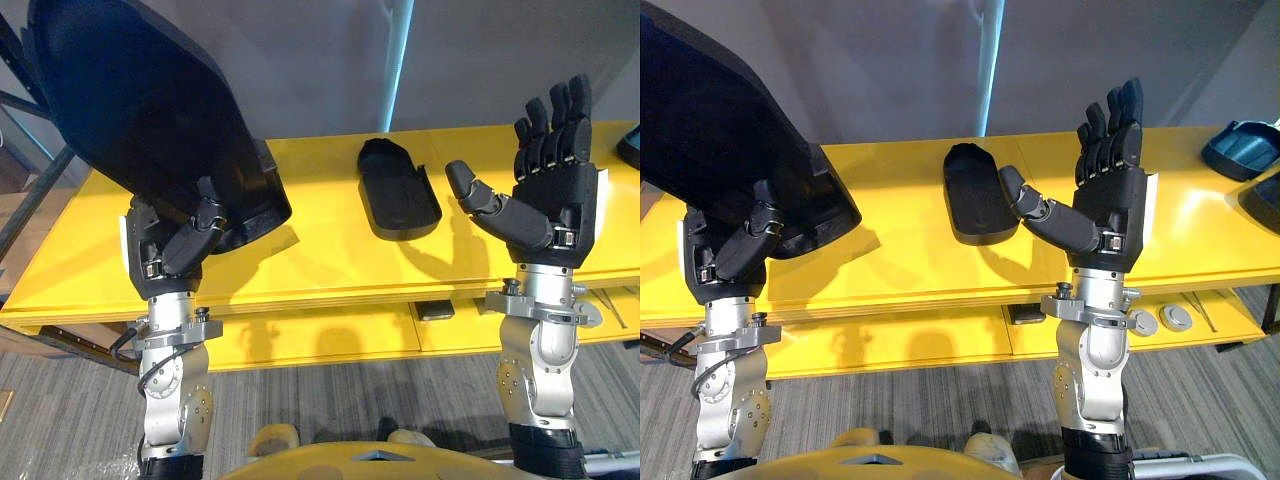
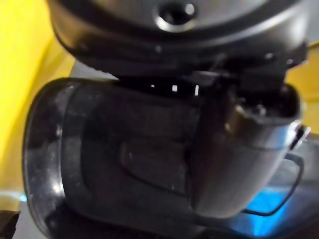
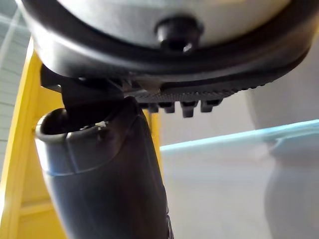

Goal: Walk over and take three plastic housings, then place them on the shelf

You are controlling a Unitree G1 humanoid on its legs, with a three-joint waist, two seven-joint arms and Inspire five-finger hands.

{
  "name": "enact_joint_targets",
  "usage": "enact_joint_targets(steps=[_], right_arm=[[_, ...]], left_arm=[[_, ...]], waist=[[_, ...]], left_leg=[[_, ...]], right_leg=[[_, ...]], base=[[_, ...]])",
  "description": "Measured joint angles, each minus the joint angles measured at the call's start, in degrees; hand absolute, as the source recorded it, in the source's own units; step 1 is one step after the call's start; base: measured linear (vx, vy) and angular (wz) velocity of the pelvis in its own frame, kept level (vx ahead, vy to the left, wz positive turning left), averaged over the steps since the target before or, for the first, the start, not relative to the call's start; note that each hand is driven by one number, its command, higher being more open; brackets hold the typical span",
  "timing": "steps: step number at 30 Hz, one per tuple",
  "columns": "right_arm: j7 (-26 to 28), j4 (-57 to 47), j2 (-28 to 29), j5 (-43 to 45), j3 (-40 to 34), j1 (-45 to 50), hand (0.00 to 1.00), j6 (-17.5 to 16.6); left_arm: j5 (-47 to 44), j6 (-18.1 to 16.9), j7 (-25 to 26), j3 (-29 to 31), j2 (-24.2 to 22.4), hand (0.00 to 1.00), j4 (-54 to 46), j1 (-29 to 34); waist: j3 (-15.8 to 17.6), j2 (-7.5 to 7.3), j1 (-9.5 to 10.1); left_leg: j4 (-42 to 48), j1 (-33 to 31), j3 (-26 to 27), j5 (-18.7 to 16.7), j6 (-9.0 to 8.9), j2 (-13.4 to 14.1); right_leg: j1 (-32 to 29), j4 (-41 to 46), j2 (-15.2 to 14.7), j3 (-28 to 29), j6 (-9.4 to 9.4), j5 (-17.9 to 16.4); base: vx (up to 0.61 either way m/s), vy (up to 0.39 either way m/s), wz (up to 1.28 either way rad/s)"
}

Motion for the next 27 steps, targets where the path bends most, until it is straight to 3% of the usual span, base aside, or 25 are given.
enact_joint_targets(steps=[2, 3, 4, 5, 6, 8, 9, 10, 14, 17, 21, 25, 27], right_arm=[[-0.4, 0.0, 0.0, 0.5, -1.5, 0.0, 1.0, 0.0], [-0.4, 0.0, -0.1, 0.6, -2.2, 0.0, 1.0, 0.0], [-0.6, 0.0, -0.9, 0.7, -3.1, 0.1, 1.0, 0.0], [-1.1, -0.1, -1.1, 0.7, -4.3, 0.6, 1.0, -0.2], [-1.4, -0.2, -0.8, 0.8, -4.5, 1.3, 1.0, -0.2], [-1.4, -1.6, 1.5, 1.0, -5.0, 5.5, 1.0, -0.4], [-1.4, -1.6, 2.5, 0.8, -4.9, 6.3, 1.0, -0.4], [-1.4, -1.6, 4.6, 0.3, -3.9, 7.3, 1.0, -0.1], [-0.8, -2.2, 5.4, -0.1, -1.8, 6.7, 1.0, -0.1], [-1.1, -2.2, 3.3, -0.3, -1.6, 4.4, 1.0, 0.2], [-2.0, -2.2, 1.1, -2.1, -1.4, 3.1, 1.0, 3.5], [-0.4, -2.0, 1.0, -2.1, -0.2, 3.0, 1.0, 5.1], [0.9, -2.0, 0.0, -2.0, 0.2, 2.4, 1.0, 5.1]], left_arm=[[1.7, 0.3, -0.1, -0.2, 0.1, 0.0, 0.0, -0.1], [2.2, 0.6, -0.2, -0.3, 0.1, 0.0, 0.0, -0.1], [2.6, 1.2, -0.6, -0.3, 0.2, 0.0, 0.0, -0.2], [2.8, 1.9, -1.1, -0.4, 0.3, 0.0, 0.1, -0.5], [2.8, 2.3, -1.4, -0.4, 0.5, 0.0, 0.0, -0.4], [2.3, 3.7, -2.1, -0.1, 1.8, 0.0, -0.3, -1.2], [1.8, 4.2, -2.2, 0.0, 2.2, 0.0, -0.4, -1.3], [1.6, 5.6, -2.2, 0.4, 2.7, 0.0, -0.8, -1.4], [1.7, 9.4, -2.2, 0.9, 4.1, 0.0, -1.2, -1.8], [1.6, 10.9, -1.5, 0.0, 4.1, 0.0, -1.3, -2.3], [1.2, 14.7, -1.5, -3.3, 3.9, 0.0, -2.0, -4.2], [-0.4, 21.4, -1.8, -4.9, 4.0, 0.0, -1.7, -6.2], [-1.1, 22.9, -1.0, -5.0, 4.7, 0.0, -0.3, -8.3]], waist=[[0.1, 0.22, -1.68], [0.1, 0.41, -2.0], [0.0, 1.19, -2.88], [-0.1, 2.11, -3.33], [-0.2, 1.89, -3.27], [-0.5, 1.16, -3.98], [-0.2, 0.6, -4.13], [0.4, 0.08, -4.05], [0.7, -1.98, -4.32], [0.7, -1.63, -4.28], [0.8, -1.36, -4.3], [0.9, -1.4, -4.47], [0.9, -1.46, -4.62]], left_leg=[[3.7, -1.7, 4.3, -1.3, 1.43, 2.4], [3.8, -1.8, 4.9, -1.1, 1.14, 3.2], [2.6, -1.4, 6.4, -0.5, 0.33, 4.3], [1.2, -0.1, 9.0, 1.6, -2.18, 4.1], [0.1, 0.7, 9.8, 1.7, -1.92, 2.5], [-1.6, 1.4, 11.6, 1.6, 0.22, -2.2], [-1.5, 1.5, 12.0, 1.3, 0.67, -2.7], [-1.5, 2.1, 12.9, 0.8, 1.25, -2.9], [-1.2, 2.1, 13.1, 0.6, 0.59, -1.5], [-1.3, 2.0, 12.5, 0.9, -0.33, -0.3], [-3.6, 2.5, 11.9, 2.0, -1.16, 0.3], [-5.2, 4.5, 12.4, 2.3, -1.17, 0.3], [-5.2, 4.1, 12.5, 2.2, -1.12, 0.2]], right_leg=[[-0.7, 1.0, -2.1, 0.6, 0.72, -0.5], [-1.1, 1.7, -2.8, 0.8, 1.21, -0.8], [-1.5, 2.6, -3.8, 1.1, 2.5, -1.2], [-1.4, 3.3, -5.6, 2.0, 4.1, -1.1], [-1.4, 3.2, -7.0, 2.5, 4.41, -0.9], [-1.4, 2.0, -11.2, 3.7, 5.63, 0.4], [-1.4, 2.0, -11.9, 3.7, 5.58, 0.4], [-1.2, 2.1, -12.1, 3.7, 5.29, 0.5], [-0.7, 1.8, -10.7, 1.5, 6.2, 1.8], [-0.5, 1.1, -9.3, -0.8, 6.5, 2.3], [-0.2, -0.2, -8.2, -1.4, 6.12, 2.6], [0.6, -0.3, -8.1, -1.1, 5.88, 2.9], [0.5, -0.9, -8.0, -1.0, 5.62, 3.6]], base=[[-0.09, 0.096, -0.04], [-0.11, 0.164, -0.13], [-0.07, 0.326, -0.17], [-0.04, 0.37, -0.24], [0.01, 0.413, -0.23], [0.02, 0.304, -0.11], [0.0, 0.228, -0.15], [0.01, 0.124, -0.2], [0.07, -0.004, -0.05], [0.09, -0.07, 0.03], [0.06, -0.049, 0.05], [0.0, -0.002, -0.08], [-0.05, 0.007, -0.08]])
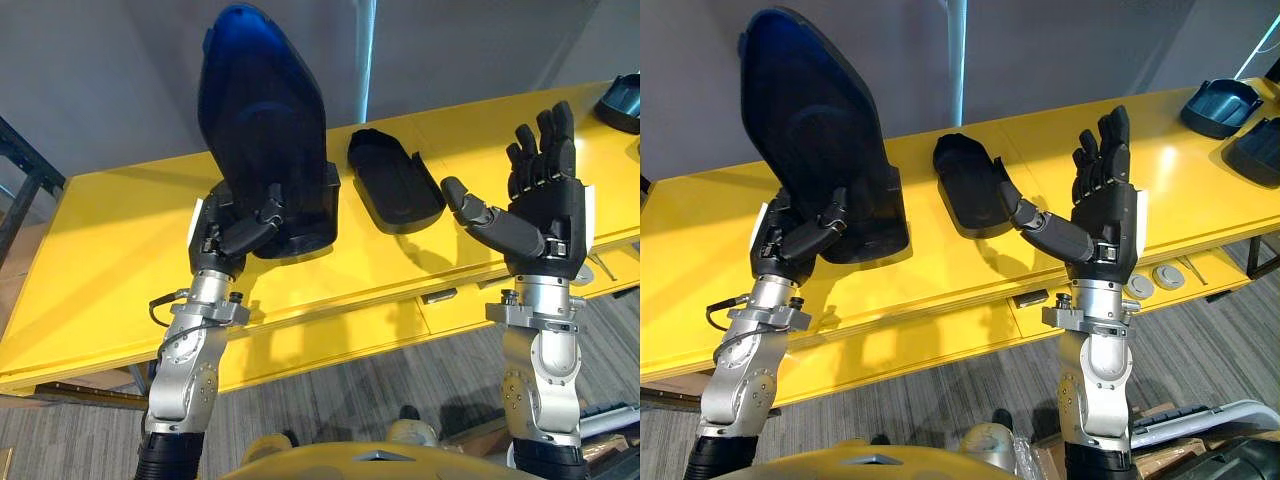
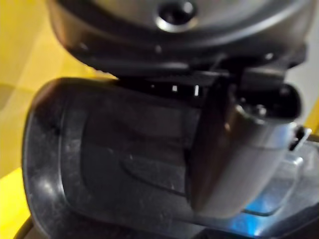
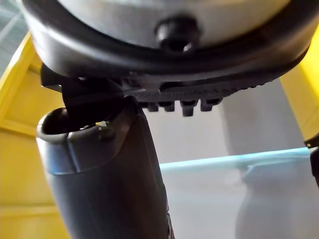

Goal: Walk over and take three plastic housings, then place them on the shelf

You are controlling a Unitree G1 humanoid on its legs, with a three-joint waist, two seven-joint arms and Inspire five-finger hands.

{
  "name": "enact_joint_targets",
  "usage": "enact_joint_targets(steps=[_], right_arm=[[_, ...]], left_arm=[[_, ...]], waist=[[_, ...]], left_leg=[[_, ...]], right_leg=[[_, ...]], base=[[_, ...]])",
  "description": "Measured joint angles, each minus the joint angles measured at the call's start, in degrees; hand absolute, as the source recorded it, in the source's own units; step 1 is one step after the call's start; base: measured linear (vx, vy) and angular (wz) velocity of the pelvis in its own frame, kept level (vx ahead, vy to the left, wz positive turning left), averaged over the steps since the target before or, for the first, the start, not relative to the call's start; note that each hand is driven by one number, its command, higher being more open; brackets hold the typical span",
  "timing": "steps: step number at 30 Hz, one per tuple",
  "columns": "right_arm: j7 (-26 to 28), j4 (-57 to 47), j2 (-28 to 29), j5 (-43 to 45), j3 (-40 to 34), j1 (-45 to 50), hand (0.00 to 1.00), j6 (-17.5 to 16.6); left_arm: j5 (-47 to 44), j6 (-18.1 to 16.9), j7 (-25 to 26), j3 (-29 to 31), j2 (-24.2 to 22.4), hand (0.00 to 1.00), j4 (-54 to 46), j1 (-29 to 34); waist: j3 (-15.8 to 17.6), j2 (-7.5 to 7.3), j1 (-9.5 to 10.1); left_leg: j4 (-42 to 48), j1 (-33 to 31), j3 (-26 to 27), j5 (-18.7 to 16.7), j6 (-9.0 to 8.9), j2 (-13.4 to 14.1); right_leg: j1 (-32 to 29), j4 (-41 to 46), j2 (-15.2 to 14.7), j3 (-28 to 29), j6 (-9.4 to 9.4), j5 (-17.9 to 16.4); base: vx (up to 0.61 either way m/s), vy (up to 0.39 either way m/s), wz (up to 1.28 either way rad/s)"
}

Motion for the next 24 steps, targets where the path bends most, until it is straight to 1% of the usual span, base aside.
enact_joint_targets(steps=[2, 3, 5, 6, 7, 8, 10, 12, 15, 17, 20, 24], right_arm=[[3.3, 0.1, -2.5, 1.3, 0.5, -1.4, 1.0, 0.0], [4.2, 0.1, -3.1, 1.9, 0.8, -2.0, 1.0, 0.1], [5.9, 0.4, -4.8, 2.6, 1.6, -6.4, 1.0, 0.1], [6.2, 0.7, -5.5, 2.6, 1.9, -7.8, 1.0, 0.1], [6.6, 1.7, -6.4, 2.6, 2.5, -10.6, 1.0, 0.2], [6.8, 2.3, -6.9, 2.6, 2.9, -11.9, 1.0, 0.3], [7.0, 3.4, -7.8, 2.7, 4.6, -15.8, 1.0, 1.2], [7.2, 4.8, -7.8, 2.6, 6.2, -19.9, 1.0, 1.7], [6.7, 6.1, -7.8, 2.5, 8.2, -23.2, 1.0, 2.4], [6.4, 6.2, -7.9, 2.5, 9.6, -23.7, 1.0, 3.3], [6.3, 6.2, -7.9, 2.5, 10.1, -23.6, 1.0, 4.4], [5.7, 6.2, -9.1, 2.5, 10.1, -23.6, 1.0, 4.6]], left_arm=[[-0.6, 1.1, 2.4, 0.1, 1.6, 0.0, 3.6, -3.9], [-0.7, 1.5, 3.0, 0.3, 2.0, 0.0, 4.3, -4.6], [-0.9, 2.0, 5.5, 1.0, 2.6, 0.0, 6.6, -8.3], [-1.1, 2.0, 6.1, 1.0, 2.6, 0.0, 7.1, -9.2], [-1.8, 2.4, 6.8, 1.1, 2.6, 0.0, 8.1, -10.8], [-1.8, 2.7, 7.0, 1.1, 2.6, 0.0, 8.4, -11.2], [-2.3, 3.2, 8.0, 1.5, 2.6, 0.0, 9.4, -13.5], [-2.6, 3.2, 9.0, 2.6, 3.0, 0.0, 9.6, -16.7], [-3.0, 3.4, 9.4, 2.8, 4.8, 0.0, 9.7, -19.9], [-3.8, 4.5, 9.9, 3.2, 5.5, 0.0, 9.7, -21.7], [-4.6, 5.6, 9.9, 4.4, 6.3, 0.0, 9.7, -21.7], [-5.4, 5.8, 10.8, 5.5, 6.8, 0.0, 11.0, -22.1]], waist=[[0.5, -0.35, 0.06], [0.6, -0.38, 0.0], [2.7, -0.19, -0.17], [3.4, -0.04, -0.22], [5.0, 0.33, -0.15], [5.6, 0.56, -0.11], [7.7, 1.28, 0.15], [9.7, 1.37, 0.23], [11.4, 1.44, 0.43], [12.9, 1.66, 1.36], [13.2, 1.79, 1.5], [13.3, 1.87, 1.46]], left_leg=[[0.2, -0.7, 0.1, -0.2, 0.09, -0.2], [0.6, -1.3, 0.1, -0.3, 0.01, -0.2], [3.4, -4.8, -0.2, -0.5, 0.22, -0.1], [4.1, -5.7, -0.4, -0.4, 0.27, 0.0], [5.1, -6.6, -0.6, -0.3, 0.37, 0.2], [5.7, -7.1, -0.7, -0.3, 0.39, 0.4], [7.2, -8.9, -1.2, -0.2, 0.42, 0.7], [8.3, -10.5, -1.6, -0.1, 0.62, 0.8], [9.0, -12.2, -2.0, 0.3, 0.82, 0.8], [9.1, -12.2, -1.8, 0.4, 0.88, 0.7], [9.0, -12.2, -1.6, 0.5, 0.84, 0.7], [8.8, -12.3, -1.1, 0.5, 0.87, 0.7]], right_leg=[[-0.2, -0.7, -0.2, 0.0, 0.02, 0.2], [-0.6, -0.8, -0.2, 0.0, 0.0, 0.2], [-2.9, -0.4, -0.1, 0.0, 0.02, 0.2], [-3.7, 0.1, -0.1, 0.0, 0.04, 0.2], [-4.8, 1.1, -0.1, 0.1, 0.03, 0.2], [-5.1, 1.4, 0.0, 0.1, 0.03, 0.2], [-6.7, 2.9, 0.0, 0.0, -0.07, 0.1], [-8.6, 4.5, -0.1, 0.2, -0.35, -0.2], [-10.4, 6.0, -0.3, 0.2, -0.6, -0.4], [-11.1, 7.2, -0.5, 0.9, -0.64, -0.8], [-11.4, 7.2, -0.5, 1.1, -0.71, -0.8], [-12.0, 7.4, -0.5, 1.6, -0.7, -0.8]], base=[[-0.09, -0.005, -0.03], [-0.09, -0.01, 0.02], [-0.12, -0.018, 0.08], [-0.13, -0.022, 0.12], [-0.08, -0.011, 0.07], [-0.09, -0.012, 0.05], [-0.09, -0.008, 0.07], [-0.1, -0.004, 0.06], [-0.08, -0.003, 0.05], [-0.07, -0.004, -0.07], [-0.02, -0.002, -0.03], [0.0, 0.0, -0.05]])
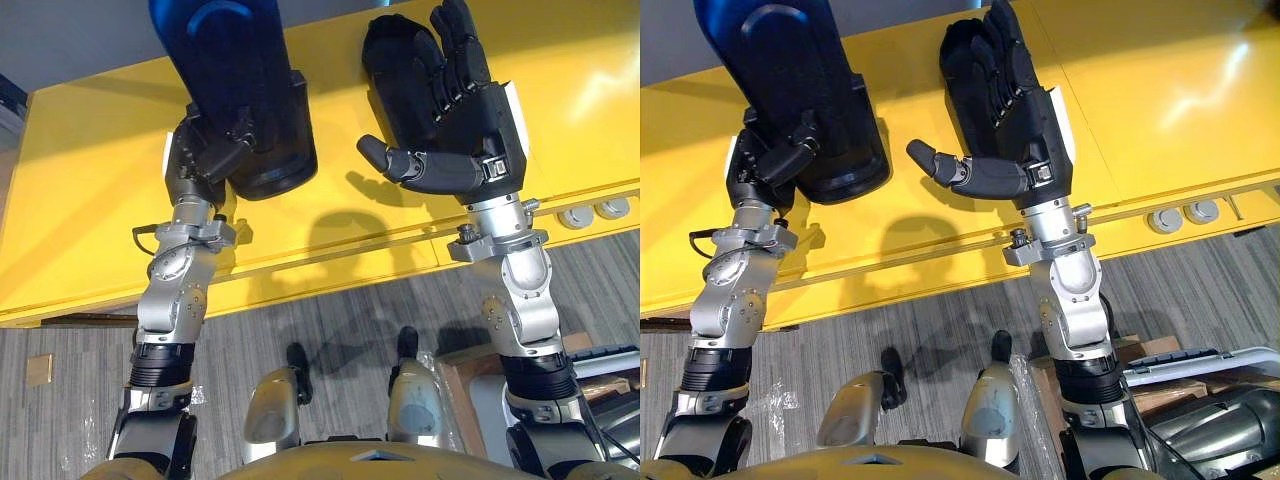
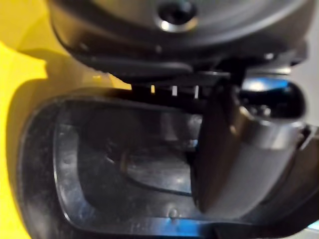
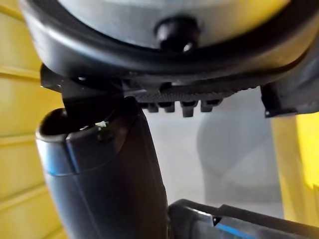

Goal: Walk over and take three plastic housings, then place them on the shelf

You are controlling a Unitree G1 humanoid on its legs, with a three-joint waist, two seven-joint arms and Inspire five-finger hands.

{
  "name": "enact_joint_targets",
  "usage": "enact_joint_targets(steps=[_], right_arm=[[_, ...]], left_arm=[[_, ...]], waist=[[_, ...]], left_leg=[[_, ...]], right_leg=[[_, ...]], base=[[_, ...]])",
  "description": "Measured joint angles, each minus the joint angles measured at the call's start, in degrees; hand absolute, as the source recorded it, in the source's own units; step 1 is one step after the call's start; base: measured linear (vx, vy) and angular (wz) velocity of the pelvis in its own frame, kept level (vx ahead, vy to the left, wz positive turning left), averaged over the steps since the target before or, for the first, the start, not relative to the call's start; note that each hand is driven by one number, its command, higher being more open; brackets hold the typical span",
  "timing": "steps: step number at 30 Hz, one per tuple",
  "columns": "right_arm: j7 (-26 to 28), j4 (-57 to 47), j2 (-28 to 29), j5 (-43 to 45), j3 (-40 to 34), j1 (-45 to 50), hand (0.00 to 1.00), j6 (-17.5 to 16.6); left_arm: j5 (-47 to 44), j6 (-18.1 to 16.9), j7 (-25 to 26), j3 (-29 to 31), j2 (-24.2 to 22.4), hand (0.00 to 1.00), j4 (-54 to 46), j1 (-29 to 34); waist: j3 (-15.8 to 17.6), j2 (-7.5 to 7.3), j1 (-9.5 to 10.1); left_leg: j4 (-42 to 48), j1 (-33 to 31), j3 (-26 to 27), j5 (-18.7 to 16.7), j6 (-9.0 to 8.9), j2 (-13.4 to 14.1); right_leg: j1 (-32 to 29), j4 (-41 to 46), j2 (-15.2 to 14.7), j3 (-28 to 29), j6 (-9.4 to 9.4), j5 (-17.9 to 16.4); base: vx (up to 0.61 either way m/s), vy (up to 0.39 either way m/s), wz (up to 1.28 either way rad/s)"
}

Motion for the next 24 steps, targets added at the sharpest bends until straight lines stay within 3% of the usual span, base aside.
enact_joint_targets(steps=[1, 2, 6, 24], right_arm=[[-0.2, 0.0, -0.5, 0.0, -0.1, 0.0, 1.0, 0.0], [-0.2, 0.0, -0.5, 0.0, -0.2, 0.0, 1.0, 0.0], [-0.1, -0.1, -0.5, 0.1, -0.2, 0.1, 1.0, 0.0], [1.7, -2.1, 1.0, 4.8, -0.5, 4.8, 1.0, 0.1]], left_arm=[[-0.8, 0.1, 0.3, 0.2, 0.0, 0.0, 1.2, -0.8], [-1.4, 0.9, 0.3, 0.8, 0.0, 1.0, 2.1, -1.5], [-1.3, 2.5, 1.4, 1.6, 0.6, 1.0, 4.8, -1.7], [6.3, 2.4, -0.1, 3.1, 2.6, 1.0, 10.7, -0.1]], waist=[[0.0, 0.02, 0.0], [0.0, -0.01, -0.01], [0.3, 0.13, -0.09], [0.9, 0.34, -1.1]], left_leg=[[-0.3, 0.0, 0.0, 0.2, -0.02, 0.0], [-0.9, 0.2, -0.1, 0.6, -0.03, -0.1], [-1.9, 0.5, -0.2, 1.3, -0.2, -0.2], [-8.0, 7.3, 0.8, 3.8, -0.95, -0.3]], right_leg=[[0.0, 0.0, 0.0, 0.0, 0.0, 0.0], [-0.1, 0.0, 0.0, -0.1, -0.02, 0.0], [-0.5, 1.0, -0.1, -0.1, 0.12, -0.7], [3.2, 1.0, 0.5, 0.0, -0.01, -1.5]], base=[[0.0, -0.006, 0.03], [0.0, -0.011, 0.04], [0.01, -0.021, 0.04], [0.0, -0.005, -0.02]])
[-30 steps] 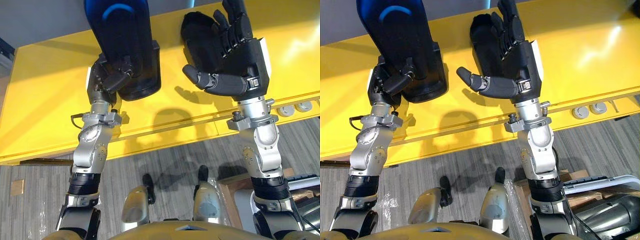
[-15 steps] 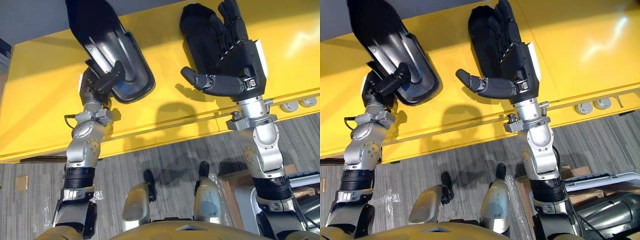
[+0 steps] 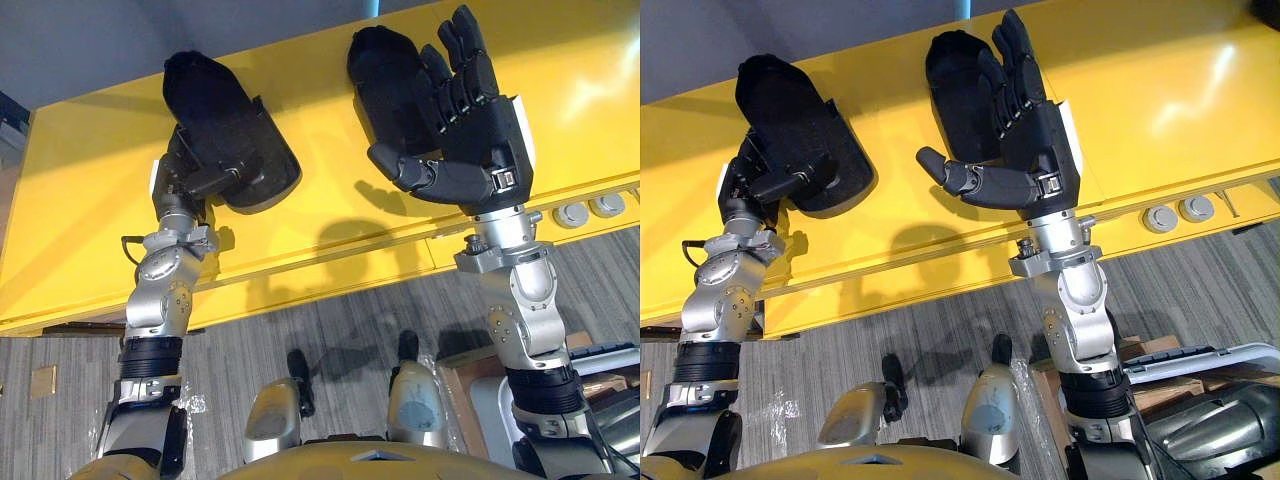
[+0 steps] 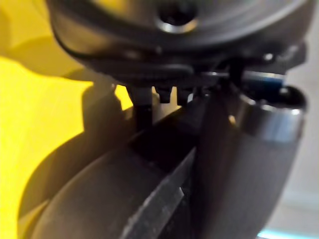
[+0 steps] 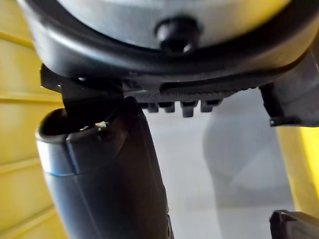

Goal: Walk over and take three plastic housings, then place them on the shelf

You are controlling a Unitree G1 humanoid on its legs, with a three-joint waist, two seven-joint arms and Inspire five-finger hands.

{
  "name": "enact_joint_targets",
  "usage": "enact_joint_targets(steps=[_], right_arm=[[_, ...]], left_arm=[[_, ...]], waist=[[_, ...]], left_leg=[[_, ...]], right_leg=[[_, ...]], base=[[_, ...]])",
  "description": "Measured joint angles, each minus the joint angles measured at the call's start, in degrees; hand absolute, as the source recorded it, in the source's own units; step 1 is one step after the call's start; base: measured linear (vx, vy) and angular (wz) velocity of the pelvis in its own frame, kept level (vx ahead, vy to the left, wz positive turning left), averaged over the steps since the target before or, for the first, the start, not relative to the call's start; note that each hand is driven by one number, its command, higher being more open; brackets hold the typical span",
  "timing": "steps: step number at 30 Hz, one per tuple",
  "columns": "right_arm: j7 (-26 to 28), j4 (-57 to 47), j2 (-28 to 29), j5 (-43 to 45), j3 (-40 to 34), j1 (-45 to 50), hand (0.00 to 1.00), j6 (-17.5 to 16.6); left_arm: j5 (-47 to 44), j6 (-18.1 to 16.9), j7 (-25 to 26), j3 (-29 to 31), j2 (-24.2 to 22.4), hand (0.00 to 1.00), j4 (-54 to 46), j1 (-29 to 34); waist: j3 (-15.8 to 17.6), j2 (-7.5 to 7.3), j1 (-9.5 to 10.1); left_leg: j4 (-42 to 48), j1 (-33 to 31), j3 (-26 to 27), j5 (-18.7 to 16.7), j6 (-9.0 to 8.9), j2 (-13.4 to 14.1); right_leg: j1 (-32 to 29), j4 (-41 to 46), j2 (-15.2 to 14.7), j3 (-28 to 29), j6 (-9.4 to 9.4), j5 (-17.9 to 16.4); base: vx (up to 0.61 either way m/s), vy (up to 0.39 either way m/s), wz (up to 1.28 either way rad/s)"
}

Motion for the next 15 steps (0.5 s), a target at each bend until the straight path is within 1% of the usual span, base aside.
enact_joint_targets(steps=[2, 3, 4, 5, 6, 9, 10, 13, 15], right_arm=[[0.2, 0.0, 0.3, 0.1, 0.0, 1.0, 1.0, 0.0], [0.3, 0.0, 0.4, 0.3, 0.0, 1.3, 1.0, 0.1], [0.4, 0.0, 0.4, 0.3, 0.0, 1.6, 1.0, 0.2], [0.5, 0.0, 0.4, 0.4, 0.0, 2.3, 1.0, 0.2], [0.6, 0.0, 0.5, 0.4, 0.0, 2.6, 1.0, 0.2], [0.6, -0.7, 0.4, 0.6, -0.1, 2.9, 1.0, 0.2], [0.6, -1.5, 0.5, 1.8, 0.0, 3.2, 1.0, 0.2], [0.5, -2.6, 0.5, 2.7, 0.0, 4.9, 1.0, 0.2], [0.5, -2.6, 0.6, 2.7, 0.0, 6.1, 1.0, 0.2]], left_arm=[[2.2, 0.3, -0.7, 0.2, 0.3, 1.0, 0.1, 0.7], [3.2, 1.1, -1.1, 0.2, 0.8, 1.0, 0.1, 0.9], [5.0, 2.4, -1.8, 0.2, 1.3, 1.0, 0.2, 0.9], [7.9, 4.2, -2.8, 0.0, 1.6, 1.0, 0.9, 0.9], [9.0, 4.8, -3.2, 0.0, 1.7, 1.0, 1.4, 0.9], [13.4, 7.2, -5.0, 0.0, 2.8, 1.0, 2.4, 0.9], [15.3, 8.1, -5.9, -0.2, 3.3, 1.0, 2.7, 0.9], [20.6, 9.0, -8.4, -0.4, 5.1, 1.0, 4.4, 0.7], [24.8, 9.9, -10.5, -0.4, 7.4, 1.0, 5.4, 0.7]], waist=[[-0.5, 0.31, -0.18], [-0.9, 0.47, -0.23], [-1.1, 0.73, -0.26], [-2.3, 1.08, -0.31], [-3.1, 1.18, -0.29], [-4.1, 1.25, -0.68], [-5.1, 1.37, -0.68], [-6.8, 1.35, -0.9], [-7.9, 1.31, -0.87]], left_leg=[[-0.6, 0.2, 0.1, 0.3, -0.09, 0.1], [-1.1, 0.5, 0.1, 0.5, -0.15, 0.1], [-1.8, 1.5, 0.3, 0.7, -0.25, 0.1], [-2.5, 2.3, 0.4, 0.8, -0.34, 0.2], [-2.9, 2.6, 0.4, 0.9, -0.43, 0.2], [-4.1, 4.5, 0.4, 0.9, -0.57, 0.5], [-4.8, 4.7, 0.6, 1.1, -0.72, 0.5], [-5.7, 5.6, 0.6, 1.2, -0.77, 0.5], [-6.0, 6.1, 0.6, 1.2, -0.77, 0.5]], right_leg=[[0.2, -0.6, 0.2, 0.0, 0.12, 0.1], [0.3, -0.7, 0.3, 0.0, 0.14, 0.2], [1.1, -1.1, 0.4, -0.1, 0.15, 0.2], [1.9, -1.9, 0.7, -0.1, 0.24, 0.2], [2.0, -2.2, 0.8, -0.1, 0.24, 0.3], [3.9, -3.6, 1.3, -0.2, 0.27, 0.4], [4.0, -4.0, 1.4, -0.2, 0.31, 0.5], [5.3, -5.7, 1.7, -0.5, 0.45, 0.9], [6.1, -6.3, 1.8, -0.7, 0.49, 1.0]], base=[[0.0, -0.003, -0.02], [0.02, -0.01, -0.04], [0.04, -0.009, -0.06], [0.04, -0.005, -0.07], [0.05, -0.003, -0.06], [0.06, -0.007, -0.05], [0.05, -0.005, -0.04], [0.05, 0.004, 0.01], [0.05, 0.005, 0.02]])
